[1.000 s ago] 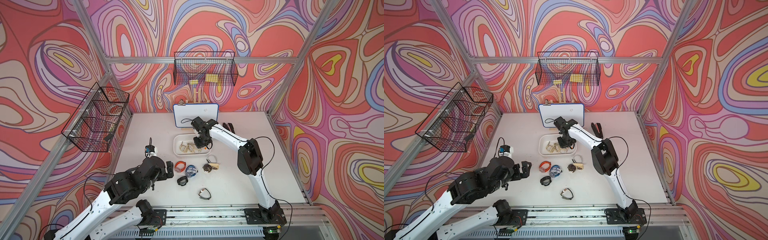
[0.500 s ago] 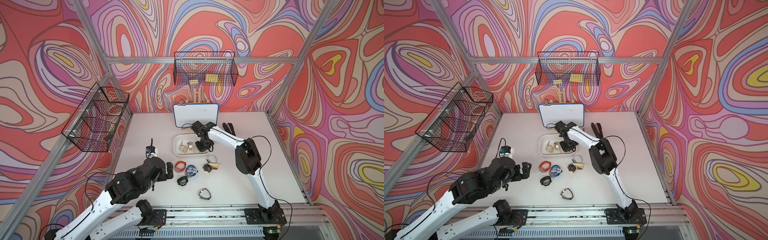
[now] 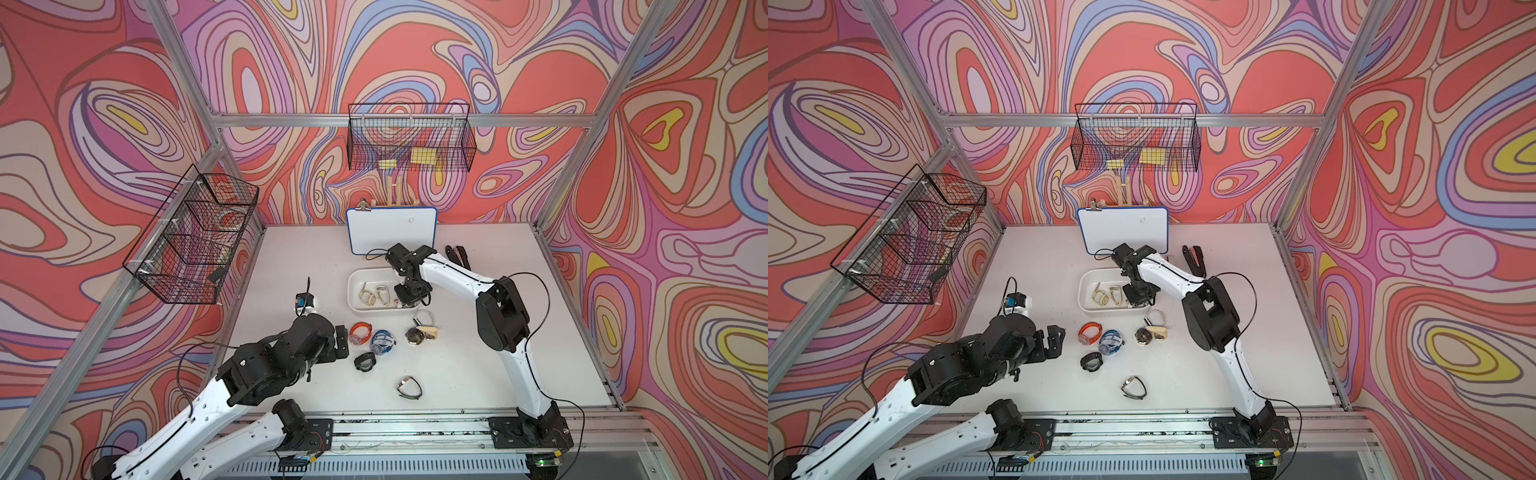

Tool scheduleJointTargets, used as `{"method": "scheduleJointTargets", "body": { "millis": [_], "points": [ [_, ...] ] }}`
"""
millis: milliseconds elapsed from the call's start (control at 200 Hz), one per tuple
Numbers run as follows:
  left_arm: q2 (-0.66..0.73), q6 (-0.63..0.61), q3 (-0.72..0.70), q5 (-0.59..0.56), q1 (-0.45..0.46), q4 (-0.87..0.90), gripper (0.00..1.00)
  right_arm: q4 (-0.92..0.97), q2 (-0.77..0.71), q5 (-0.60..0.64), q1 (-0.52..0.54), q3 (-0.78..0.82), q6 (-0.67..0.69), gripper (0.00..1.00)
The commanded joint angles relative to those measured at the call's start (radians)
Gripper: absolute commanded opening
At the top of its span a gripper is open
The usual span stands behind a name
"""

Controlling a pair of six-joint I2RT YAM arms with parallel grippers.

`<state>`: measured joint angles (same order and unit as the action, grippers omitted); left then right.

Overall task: Put the watch into the storage box
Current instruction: Place the watch in the storage box, then pick up the watch at the center of the board.

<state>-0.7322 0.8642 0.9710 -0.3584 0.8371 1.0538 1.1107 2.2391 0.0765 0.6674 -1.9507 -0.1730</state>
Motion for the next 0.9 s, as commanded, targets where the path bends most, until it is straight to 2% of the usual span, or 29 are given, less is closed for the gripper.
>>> {"method": "scheduleJointTargets", "body": {
  "millis": [0, 195, 310, 391, 476, 616, 701, 891],
  "points": [
    [-0.015, -0.015, -0.004, 0.016, -0.005, -0.025, 1.0, -0.038, -0.09, -0.022, 0.002, 0.014, -0.013, 0.33],
    [-0.043, -0.061, -0.018, 0.085, -0.005, -0.105, 1.0, -0.085, -0.199, -0.061, 0.002, 0.063, -0.04, 0.37],
    [-0.074, -0.108, -0.026, 0.166, -0.005, -0.182, 1.0, -0.098, -0.276, -0.089, -0.007, 0.105, -0.065, 0.39],
    [-0.107, -0.138, -0.023, 0.23, -0.005, -0.232, 1.0, -0.136, -0.361, -0.131, -0.033, 0.199, -0.097, 0.45],
    [-0.142, -0.169, -0.022, 0.296, -0.004, -0.286, 1.0, -0.177, -0.459, -0.18, -0.08, 0.326, -0.131, 0.47],
    [-0.209, -0.224, -0.016, 0.432, 0.0, -0.383, 1.0, -0.246, -0.635, -0.264, -0.135, 0.549, -0.164, 0.7],
    [-0.267, -0.256, 0.011, 0.462, 0.027, -0.385, 0.99, -0.289, -0.721, -0.315, -0.146, 0.681, -0.189, 0.85],
    [-0.428, -0.291, 0.09, 0.476, 0.114, -0.359, 0.88, -0.368, -0.856, -0.378, -0.187, 0.935, -0.237, 0.92]
  ]
}}
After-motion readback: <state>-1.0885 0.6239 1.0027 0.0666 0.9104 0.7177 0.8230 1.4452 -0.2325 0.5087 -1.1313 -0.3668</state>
